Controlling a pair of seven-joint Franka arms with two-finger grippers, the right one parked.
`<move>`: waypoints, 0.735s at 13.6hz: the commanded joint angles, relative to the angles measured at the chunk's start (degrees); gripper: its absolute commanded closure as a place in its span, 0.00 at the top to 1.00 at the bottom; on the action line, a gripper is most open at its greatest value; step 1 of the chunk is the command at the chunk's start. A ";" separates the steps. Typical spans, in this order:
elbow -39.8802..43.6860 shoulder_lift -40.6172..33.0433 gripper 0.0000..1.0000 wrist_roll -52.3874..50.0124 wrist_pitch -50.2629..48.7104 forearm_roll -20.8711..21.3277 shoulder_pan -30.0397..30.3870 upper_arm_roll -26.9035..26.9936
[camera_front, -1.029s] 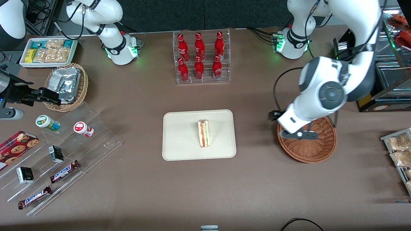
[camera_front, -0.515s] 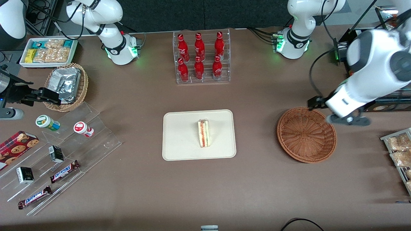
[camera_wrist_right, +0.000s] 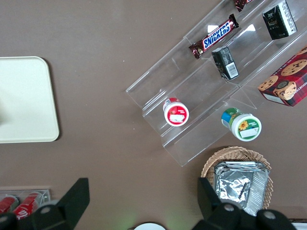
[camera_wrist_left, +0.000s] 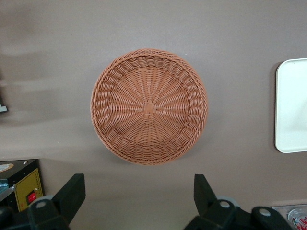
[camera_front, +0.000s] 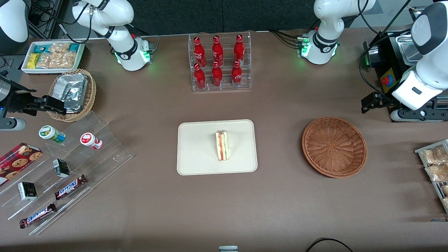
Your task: Place sandwich from basket to tray
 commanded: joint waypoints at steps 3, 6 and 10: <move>3.91 -0.46 1.00 0.11 -2.41 0.26 0.61 -0.52; 10.94 0.77 1.00 -0.15 -8.91 0.08 0.79 -0.34; 11.57 0.59 1.00 -0.15 -9.36 0.26 -1.40 -0.17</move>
